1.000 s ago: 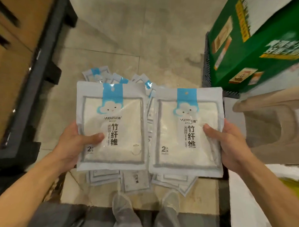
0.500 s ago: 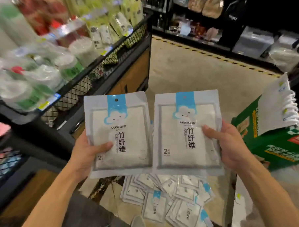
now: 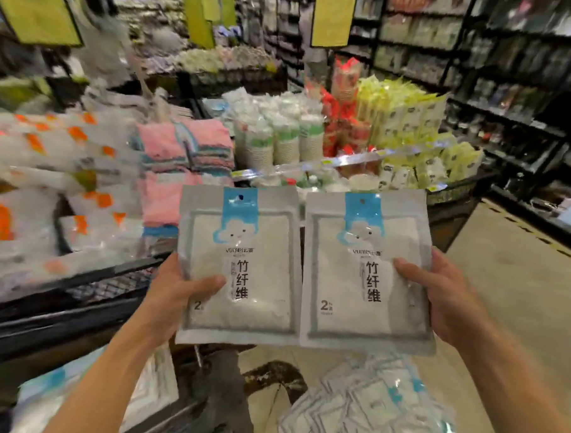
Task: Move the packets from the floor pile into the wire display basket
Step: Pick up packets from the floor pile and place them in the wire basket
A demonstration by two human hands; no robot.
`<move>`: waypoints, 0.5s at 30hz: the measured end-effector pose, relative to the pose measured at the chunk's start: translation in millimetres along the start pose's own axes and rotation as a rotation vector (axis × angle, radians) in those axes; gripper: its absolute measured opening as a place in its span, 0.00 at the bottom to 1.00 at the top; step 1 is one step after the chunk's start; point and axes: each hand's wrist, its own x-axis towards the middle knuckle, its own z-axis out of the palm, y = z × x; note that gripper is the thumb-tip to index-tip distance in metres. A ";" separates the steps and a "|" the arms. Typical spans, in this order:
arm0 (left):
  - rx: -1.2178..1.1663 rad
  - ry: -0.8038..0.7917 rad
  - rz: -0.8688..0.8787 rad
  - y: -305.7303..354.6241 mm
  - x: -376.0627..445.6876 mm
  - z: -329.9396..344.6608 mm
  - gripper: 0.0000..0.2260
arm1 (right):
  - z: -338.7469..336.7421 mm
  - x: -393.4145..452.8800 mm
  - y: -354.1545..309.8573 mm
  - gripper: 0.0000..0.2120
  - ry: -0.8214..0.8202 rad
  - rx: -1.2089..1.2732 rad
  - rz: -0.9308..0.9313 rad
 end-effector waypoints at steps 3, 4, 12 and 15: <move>-0.031 0.174 -0.001 7.7 -50.7 -29.0 0.37 | 31.4 3.3 -0.4 0.14 -0.117 -0.006 0.019; -0.047 0.229 -0.005 9.9 -68.7 -37.9 0.39 | 43.5 2.4 1.1 0.14 -0.160 -0.008 0.030; -0.029 0.553 -0.050 17.6 -195.8 -105.6 0.42 | 147.3 -37.1 28.5 0.13 -0.439 -0.034 0.114; -0.105 0.621 -0.048 14.8 -234.0 -134.1 0.41 | 184.0 -53.9 47.0 0.15 -0.534 -0.008 0.166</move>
